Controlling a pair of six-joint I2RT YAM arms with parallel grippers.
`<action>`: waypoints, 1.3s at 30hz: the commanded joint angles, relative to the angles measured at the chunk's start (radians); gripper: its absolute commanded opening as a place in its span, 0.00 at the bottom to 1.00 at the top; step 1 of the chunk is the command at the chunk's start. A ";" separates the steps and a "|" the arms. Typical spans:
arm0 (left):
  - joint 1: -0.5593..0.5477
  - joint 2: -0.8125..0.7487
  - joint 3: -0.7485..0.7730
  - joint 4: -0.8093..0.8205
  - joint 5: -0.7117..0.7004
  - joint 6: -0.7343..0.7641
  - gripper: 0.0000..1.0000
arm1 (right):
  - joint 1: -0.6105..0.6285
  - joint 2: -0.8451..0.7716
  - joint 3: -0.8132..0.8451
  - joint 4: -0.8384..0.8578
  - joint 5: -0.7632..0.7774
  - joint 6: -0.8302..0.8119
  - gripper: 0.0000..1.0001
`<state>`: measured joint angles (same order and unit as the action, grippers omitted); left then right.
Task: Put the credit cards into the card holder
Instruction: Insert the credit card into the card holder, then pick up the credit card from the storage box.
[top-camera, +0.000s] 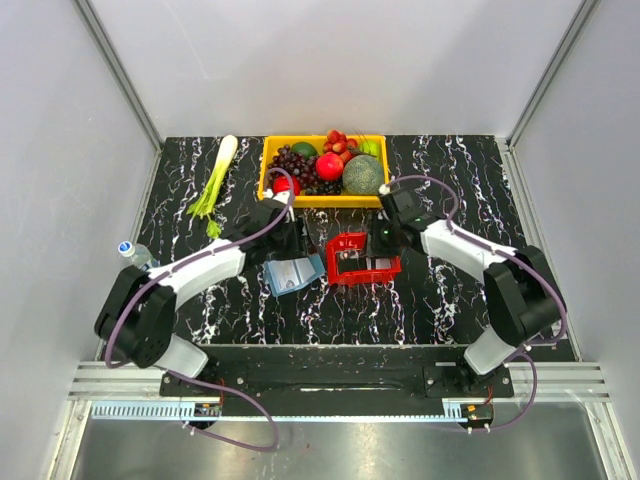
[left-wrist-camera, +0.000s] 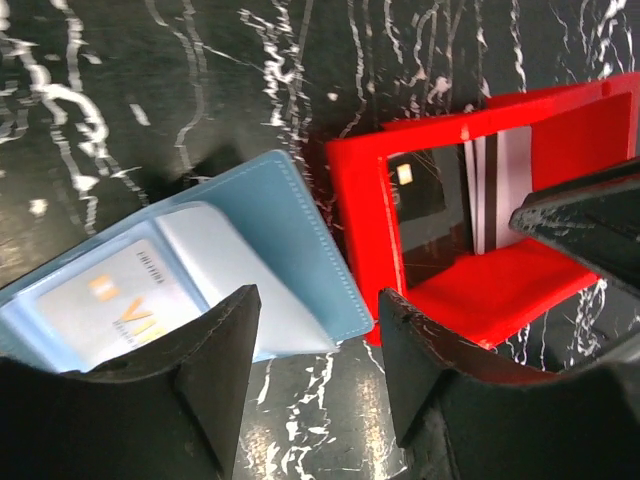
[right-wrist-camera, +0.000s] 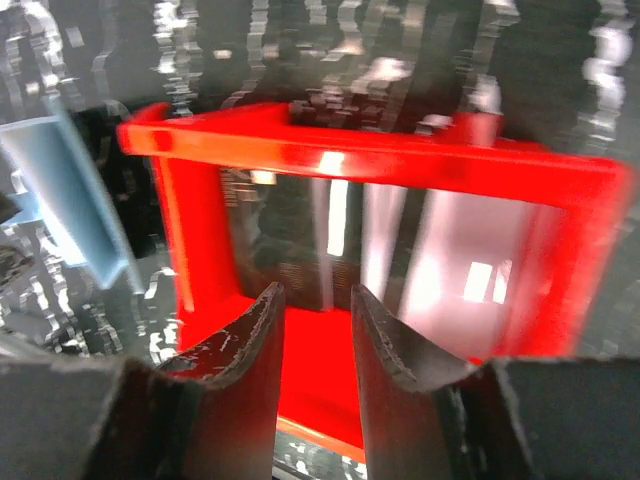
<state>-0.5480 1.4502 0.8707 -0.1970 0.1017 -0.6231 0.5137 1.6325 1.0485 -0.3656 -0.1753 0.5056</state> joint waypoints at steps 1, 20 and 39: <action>-0.016 0.059 0.063 0.077 0.079 0.013 0.55 | -0.098 -0.085 -0.039 -0.050 0.091 -0.091 0.38; -0.020 0.167 0.073 0.146 0.089 0.019 0.54 | -0.216 -0.063 0.007 -0.022 -0.105 -0.257 0.47; -0.064 0.306 0.177 0.194 0.282 0.025 0.57 | -0.205 0.069 0.024 0.007 -0.211 -0.193 0.51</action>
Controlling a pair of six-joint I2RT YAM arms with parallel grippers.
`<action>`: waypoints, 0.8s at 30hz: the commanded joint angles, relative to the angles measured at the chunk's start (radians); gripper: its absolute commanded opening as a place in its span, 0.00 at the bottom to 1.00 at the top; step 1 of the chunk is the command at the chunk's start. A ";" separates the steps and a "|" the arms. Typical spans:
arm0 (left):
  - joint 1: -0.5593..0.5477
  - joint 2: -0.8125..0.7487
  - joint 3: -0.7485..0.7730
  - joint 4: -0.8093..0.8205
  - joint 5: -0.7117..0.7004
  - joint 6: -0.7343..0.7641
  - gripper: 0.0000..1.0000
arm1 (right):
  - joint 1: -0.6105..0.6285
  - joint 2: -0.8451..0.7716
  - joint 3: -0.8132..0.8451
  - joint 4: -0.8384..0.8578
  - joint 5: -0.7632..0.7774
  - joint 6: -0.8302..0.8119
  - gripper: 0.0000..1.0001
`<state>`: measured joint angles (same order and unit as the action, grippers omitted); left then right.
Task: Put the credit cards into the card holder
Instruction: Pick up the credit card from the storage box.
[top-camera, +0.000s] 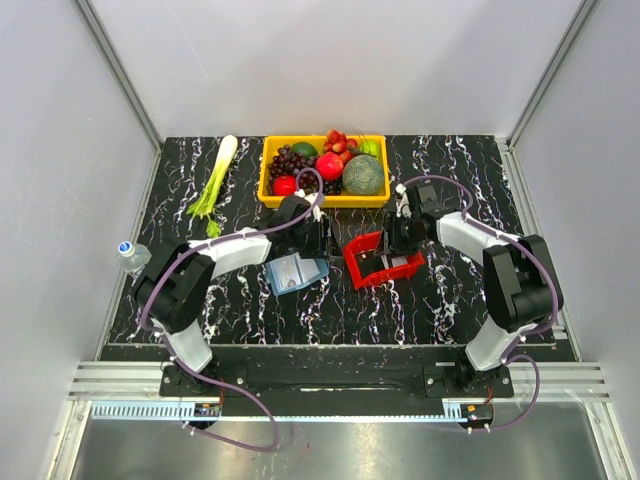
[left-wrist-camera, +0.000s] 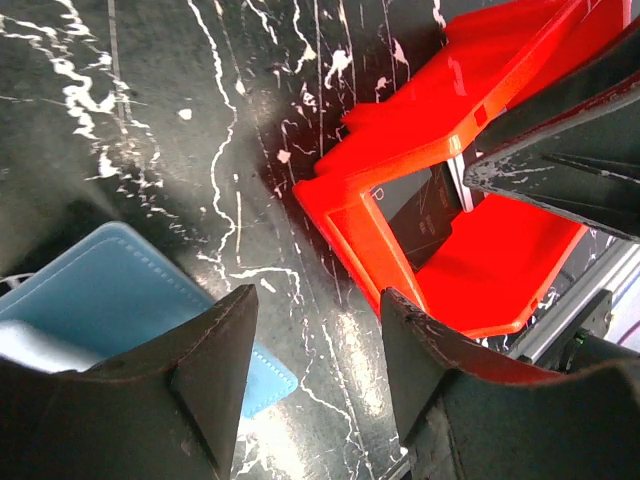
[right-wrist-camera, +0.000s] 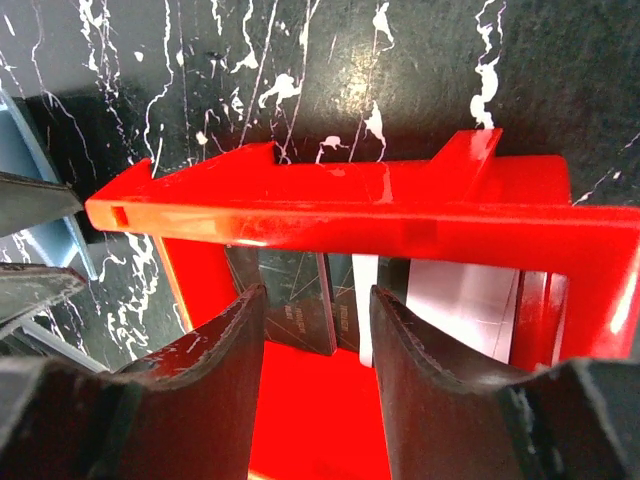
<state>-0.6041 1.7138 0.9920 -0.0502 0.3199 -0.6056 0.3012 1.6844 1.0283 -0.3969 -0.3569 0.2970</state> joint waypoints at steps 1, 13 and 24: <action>-0.011 0.047 0.053 0.046 0.062 0.006 0.57 | 0.009 0.026 0.046 0.043 -0.034 0.021 0.51; -0.049 0.158 0.114 0.066 0.099 -0.033 0.57 | 0.058 0.087 0.067 0.062 -0.045 0.037 0.50; -0.068 0.193 0.132 0.062 0.091 -0.059 0.47 | 0.062 0.060 0.050 0.095 -0.086 0.059 0.33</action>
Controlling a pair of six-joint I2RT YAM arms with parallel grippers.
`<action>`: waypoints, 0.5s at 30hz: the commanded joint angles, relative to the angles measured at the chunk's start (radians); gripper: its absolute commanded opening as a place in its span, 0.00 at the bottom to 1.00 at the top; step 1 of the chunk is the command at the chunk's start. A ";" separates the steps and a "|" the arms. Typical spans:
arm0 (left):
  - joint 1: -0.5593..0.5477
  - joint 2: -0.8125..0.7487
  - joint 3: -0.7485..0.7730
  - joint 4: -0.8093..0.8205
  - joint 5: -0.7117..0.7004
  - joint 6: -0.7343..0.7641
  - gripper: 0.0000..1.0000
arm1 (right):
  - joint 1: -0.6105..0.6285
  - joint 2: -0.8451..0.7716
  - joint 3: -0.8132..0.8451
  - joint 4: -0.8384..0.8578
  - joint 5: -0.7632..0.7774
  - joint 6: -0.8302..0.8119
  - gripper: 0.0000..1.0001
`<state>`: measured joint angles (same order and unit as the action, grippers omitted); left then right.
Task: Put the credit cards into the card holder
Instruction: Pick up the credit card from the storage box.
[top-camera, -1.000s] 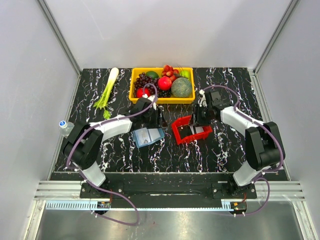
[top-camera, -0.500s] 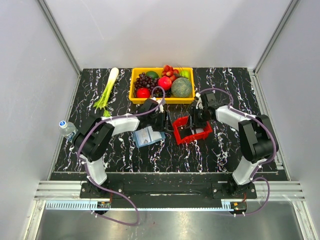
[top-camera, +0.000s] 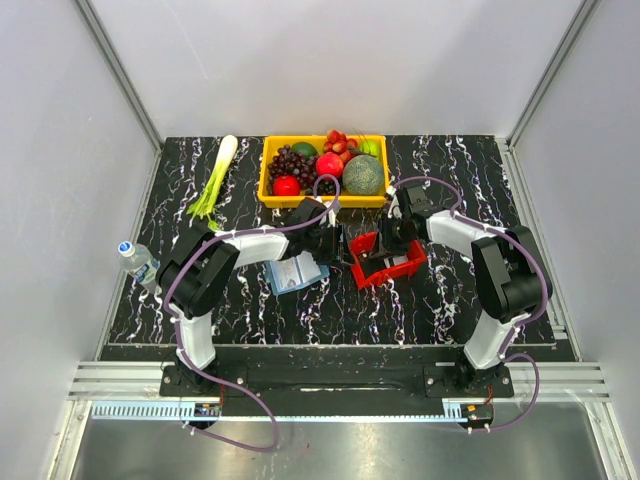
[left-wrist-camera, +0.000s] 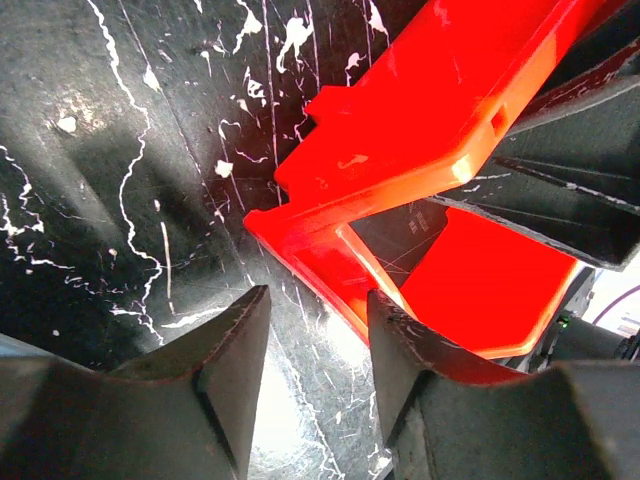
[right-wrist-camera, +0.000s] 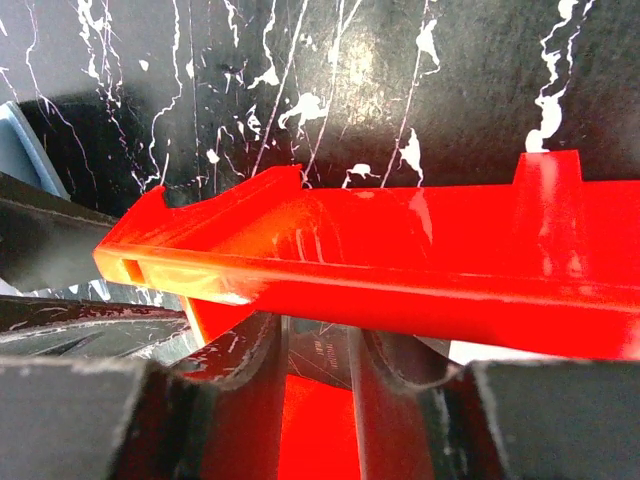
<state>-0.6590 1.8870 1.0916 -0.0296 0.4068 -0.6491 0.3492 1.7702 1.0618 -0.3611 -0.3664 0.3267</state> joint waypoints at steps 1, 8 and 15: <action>-0.013 0.018 0.030 0.042 0.001 -0.015 0.45 | 0.014 -0.028 0.017 0.062 -0.094 0.028 0.29; -0.016 0.015 0.028 0.045 -0.019 -0.021 0.44 | 0.017 -0.074 -0.008 0.083 -0.134 0.031 0.20; -0.014 0.009 0.025 0.043 -0.029 -0.023 0.44 | 0.019 -0.101 -0.019 0.091 -0.180 0.031 0.17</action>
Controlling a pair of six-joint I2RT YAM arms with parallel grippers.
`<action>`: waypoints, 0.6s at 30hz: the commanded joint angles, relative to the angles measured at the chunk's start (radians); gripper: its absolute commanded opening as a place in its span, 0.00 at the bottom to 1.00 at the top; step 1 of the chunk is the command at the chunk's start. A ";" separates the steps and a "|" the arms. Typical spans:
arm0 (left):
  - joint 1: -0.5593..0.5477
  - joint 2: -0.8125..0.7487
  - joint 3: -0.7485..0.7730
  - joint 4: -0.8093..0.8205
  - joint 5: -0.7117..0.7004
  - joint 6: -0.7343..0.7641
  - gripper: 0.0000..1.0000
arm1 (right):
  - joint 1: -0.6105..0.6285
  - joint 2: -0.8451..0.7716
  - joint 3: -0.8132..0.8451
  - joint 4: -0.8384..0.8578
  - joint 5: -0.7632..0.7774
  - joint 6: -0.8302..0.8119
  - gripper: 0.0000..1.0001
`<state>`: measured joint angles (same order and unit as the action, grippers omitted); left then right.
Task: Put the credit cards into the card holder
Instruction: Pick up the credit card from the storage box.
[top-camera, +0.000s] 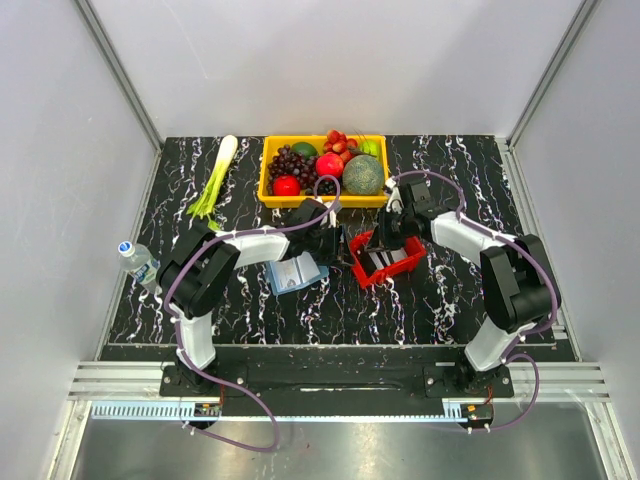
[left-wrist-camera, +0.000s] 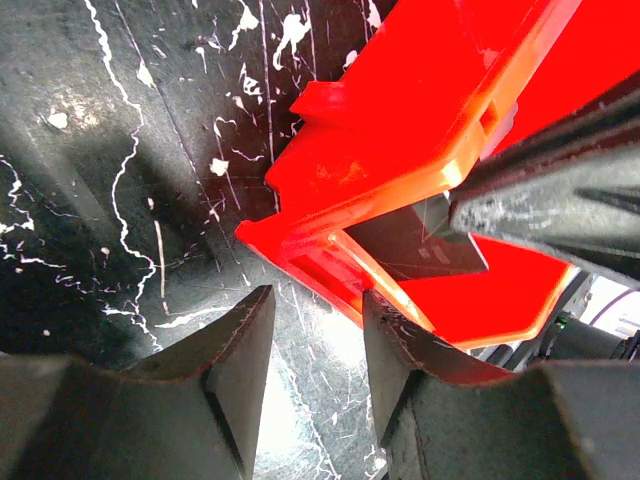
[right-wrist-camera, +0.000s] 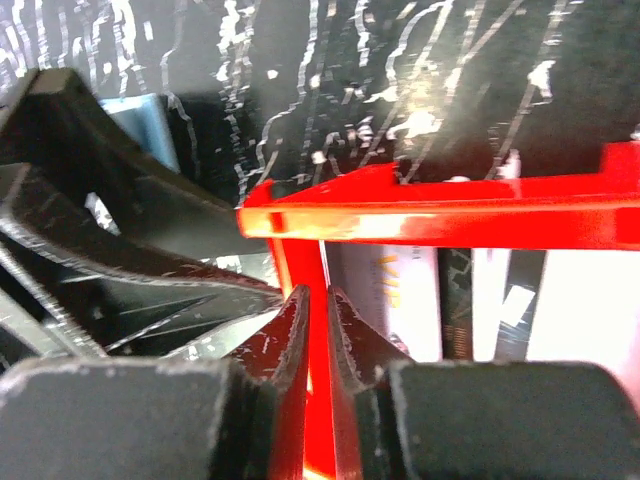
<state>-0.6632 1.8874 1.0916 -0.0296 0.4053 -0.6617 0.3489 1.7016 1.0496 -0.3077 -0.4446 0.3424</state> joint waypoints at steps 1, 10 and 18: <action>-0.012 0.012 0.025 0.043 -0.025 -0.010 0.44 | 0.019 -0.031 -0.007 0.039 -0.115 0.014 0.16; -0.012 0.012 0.027 0.043 -0.025 -0.010 0.44 | 0.030 0.003 -0.006 0.022 -0.066 0.012 0.18; -0.010 0.012 0.031 0.042 -0.026 -0.012 0.44 | 0.068 0.024 0.026 -0.045 0.012 -0.037 0.21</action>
<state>-0.6693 1.8881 1.0916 -0.0280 0.3969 -0.6640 0.3851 1.7096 1.0447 -0.3149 -0.4942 0.3408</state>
